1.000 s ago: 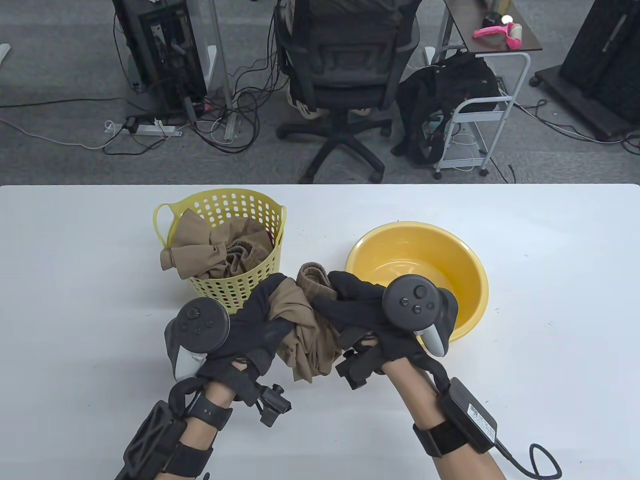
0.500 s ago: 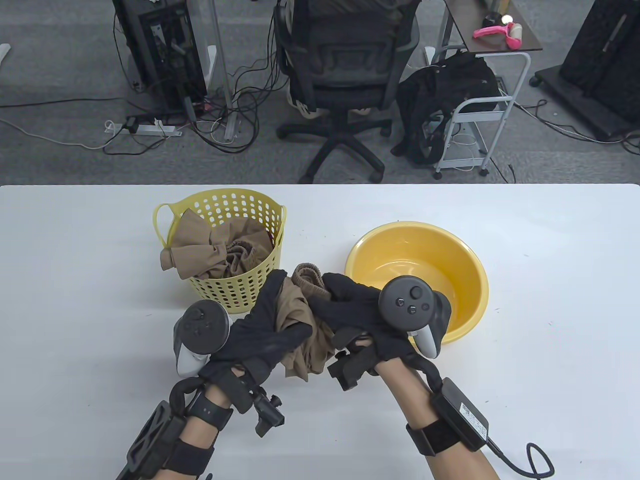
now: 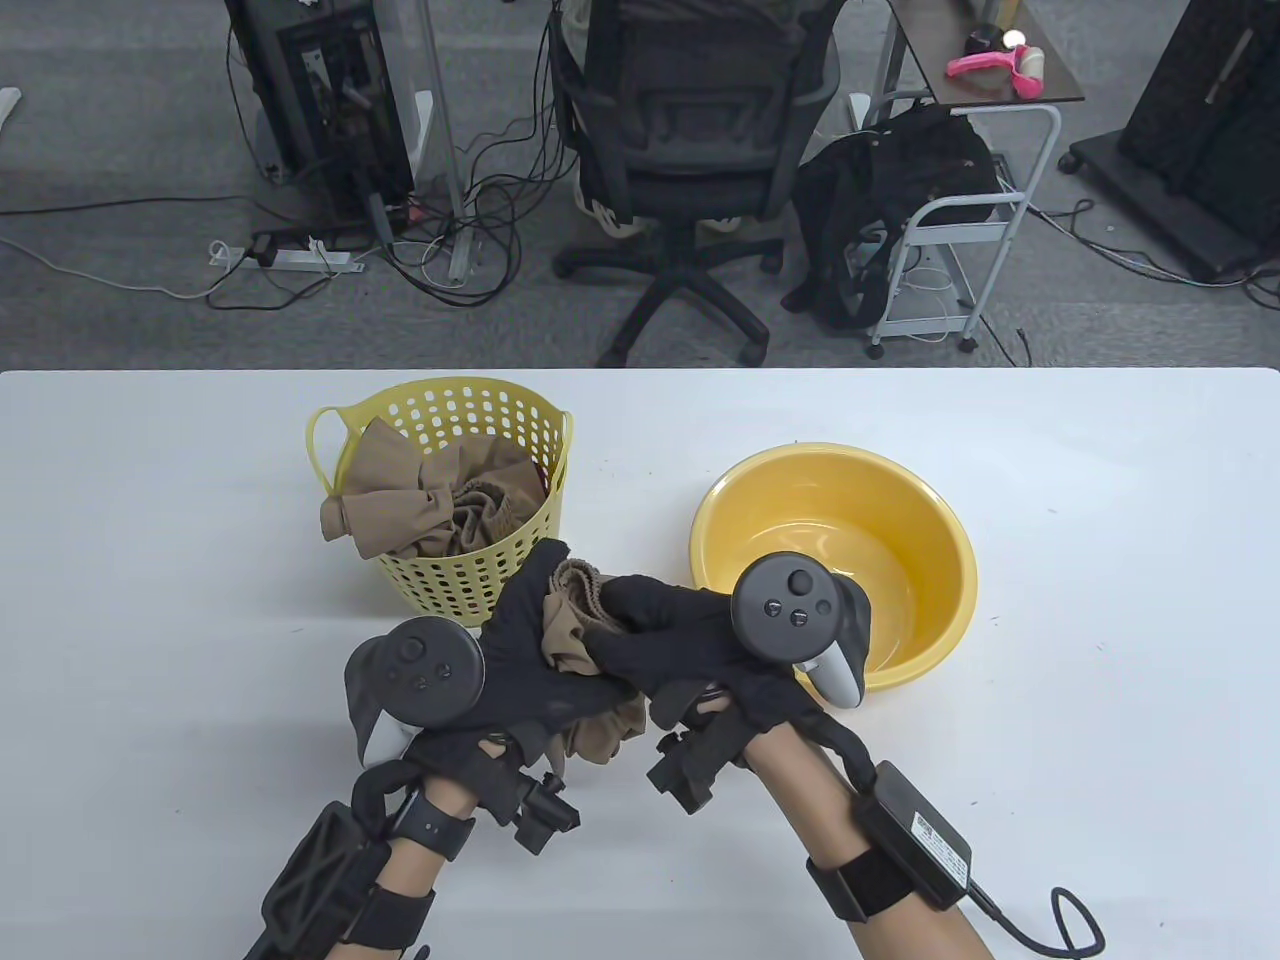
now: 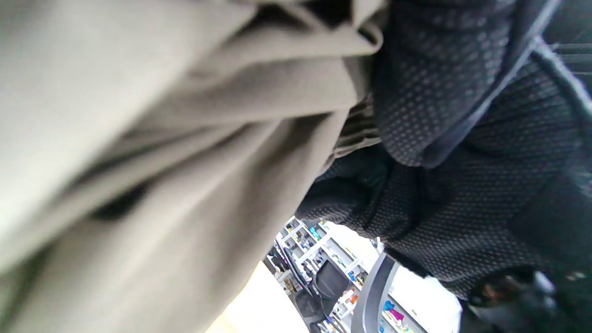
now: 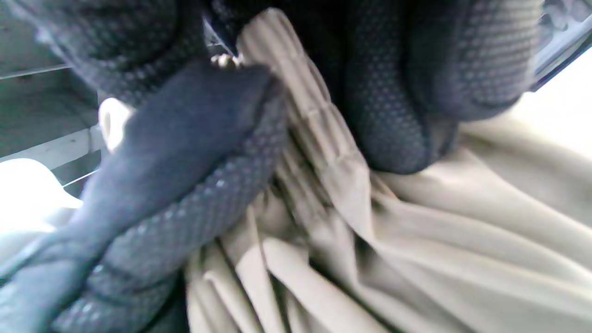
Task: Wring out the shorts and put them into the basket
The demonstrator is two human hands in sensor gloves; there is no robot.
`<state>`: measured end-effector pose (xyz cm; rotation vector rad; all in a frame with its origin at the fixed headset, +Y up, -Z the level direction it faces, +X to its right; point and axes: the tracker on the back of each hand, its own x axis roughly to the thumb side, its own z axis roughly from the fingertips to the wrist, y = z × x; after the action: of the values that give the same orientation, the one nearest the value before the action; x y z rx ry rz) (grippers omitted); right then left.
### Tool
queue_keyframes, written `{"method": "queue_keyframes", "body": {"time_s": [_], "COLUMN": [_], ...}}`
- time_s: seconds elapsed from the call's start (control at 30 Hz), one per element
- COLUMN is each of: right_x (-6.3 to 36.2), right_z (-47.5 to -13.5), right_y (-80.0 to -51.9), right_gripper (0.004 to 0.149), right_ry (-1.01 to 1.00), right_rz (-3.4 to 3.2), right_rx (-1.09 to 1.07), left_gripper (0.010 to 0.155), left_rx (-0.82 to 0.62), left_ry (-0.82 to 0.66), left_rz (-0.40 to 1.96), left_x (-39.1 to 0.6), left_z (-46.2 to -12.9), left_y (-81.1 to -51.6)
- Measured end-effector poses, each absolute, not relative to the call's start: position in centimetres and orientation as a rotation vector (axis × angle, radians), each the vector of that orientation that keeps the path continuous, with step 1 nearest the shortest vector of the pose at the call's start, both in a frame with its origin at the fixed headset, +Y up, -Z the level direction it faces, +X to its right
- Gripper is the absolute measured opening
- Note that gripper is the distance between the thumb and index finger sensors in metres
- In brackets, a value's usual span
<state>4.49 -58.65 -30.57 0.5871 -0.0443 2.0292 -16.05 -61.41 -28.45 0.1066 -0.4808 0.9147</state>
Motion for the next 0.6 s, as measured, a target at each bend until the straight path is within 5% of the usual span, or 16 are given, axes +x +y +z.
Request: {"method": "queue_keyframes", "body": {"time_s": [0.6], "right_x": [3.46], "right_z": [-30.05], "right_y": [-58.65], "right_gripper": [0.056], "right_ry": [0.018], "right_rz": [2.002], "right_rx": [0.659], "left_gripper": [0.094], "left_rx": [0.175], "left_ry": [-0.457], "left_rz": [0.882], "left_x": [-16.98], "left_z": [-28.14], "left_y": [-61.23]}}
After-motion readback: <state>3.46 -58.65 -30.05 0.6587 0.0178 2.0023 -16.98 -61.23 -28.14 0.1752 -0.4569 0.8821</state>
